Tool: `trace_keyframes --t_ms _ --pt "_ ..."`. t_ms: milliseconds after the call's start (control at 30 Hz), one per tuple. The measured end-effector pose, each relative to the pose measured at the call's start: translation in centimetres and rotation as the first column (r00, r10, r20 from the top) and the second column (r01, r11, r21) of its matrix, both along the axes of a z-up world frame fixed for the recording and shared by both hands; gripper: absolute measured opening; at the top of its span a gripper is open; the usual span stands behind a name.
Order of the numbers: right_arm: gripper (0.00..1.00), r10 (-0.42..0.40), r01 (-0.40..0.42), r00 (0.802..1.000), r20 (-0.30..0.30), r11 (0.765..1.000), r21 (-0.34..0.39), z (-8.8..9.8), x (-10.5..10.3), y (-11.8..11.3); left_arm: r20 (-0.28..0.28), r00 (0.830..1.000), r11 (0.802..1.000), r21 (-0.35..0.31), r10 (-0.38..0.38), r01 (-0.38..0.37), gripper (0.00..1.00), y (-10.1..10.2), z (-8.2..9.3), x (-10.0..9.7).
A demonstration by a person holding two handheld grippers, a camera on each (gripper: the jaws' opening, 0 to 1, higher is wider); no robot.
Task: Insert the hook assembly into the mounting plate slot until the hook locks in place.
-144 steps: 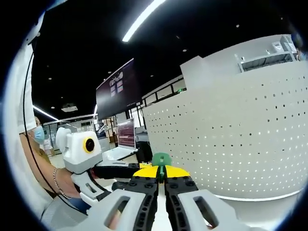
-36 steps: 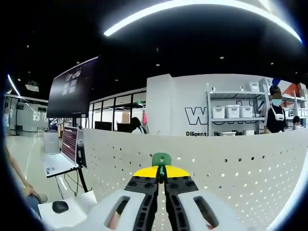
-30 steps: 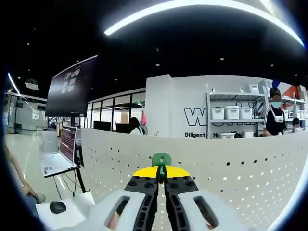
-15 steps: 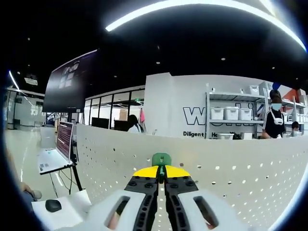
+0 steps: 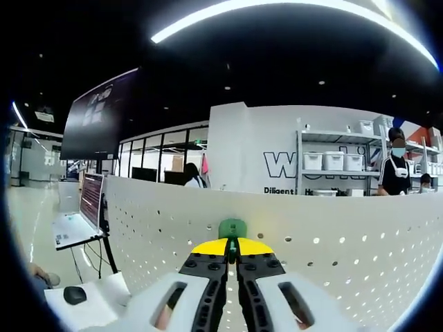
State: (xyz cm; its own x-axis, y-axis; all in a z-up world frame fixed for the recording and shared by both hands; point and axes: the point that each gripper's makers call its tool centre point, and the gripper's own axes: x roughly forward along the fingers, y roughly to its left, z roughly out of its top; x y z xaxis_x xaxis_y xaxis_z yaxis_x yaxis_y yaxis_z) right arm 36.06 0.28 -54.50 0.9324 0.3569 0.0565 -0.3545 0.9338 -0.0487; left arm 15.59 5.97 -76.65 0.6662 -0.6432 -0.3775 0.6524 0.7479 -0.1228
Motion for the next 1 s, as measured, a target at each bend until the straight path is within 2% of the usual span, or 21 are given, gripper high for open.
trace_keyframes --t_ms 267,467,767,900,1000 --pt "0.01 -0.015 0.015 1.000 -0.006 1.000 0.001 -0.3 0.2 0.2 -0.006 1.000 1.000 -0.005 0.008 -0.008 0.68 0.2 0.0 0.1" --pt "0.01 -0.063 0.063 0.998 0.007 0.998 -0.029 -0.3 0.4 0.4 -0.014 1.000 1.000 -0.010 0.014 -0.014 0.67 0.3 -0.2 0.2" --pt "0.01 -0.147 0.147 0.989 -0.009 0.988 0.057 -0.6 0.6 0.1 -0.031 0.999 0.999 -0.040 0.009 -0.010 0.66 -0.1 -0.1 0.0" --pt "0.01 -0.174 0.175 0.985 -0.019 0.981 0.078 -0.6 0.7 0.1 -0.026 1.000 1.000 -0.025 -0.018 0.017 0.66 -0.7 -0.2 -0.4" --pt "0.01 -0.205 0.206 0.978 -0.026 0.977 0.056 -0.7 0.9 0.3 -0.021 0.999 0.999 -0.025 -0.024 0.024 0.66 -0.8 -0.1 -0.4"
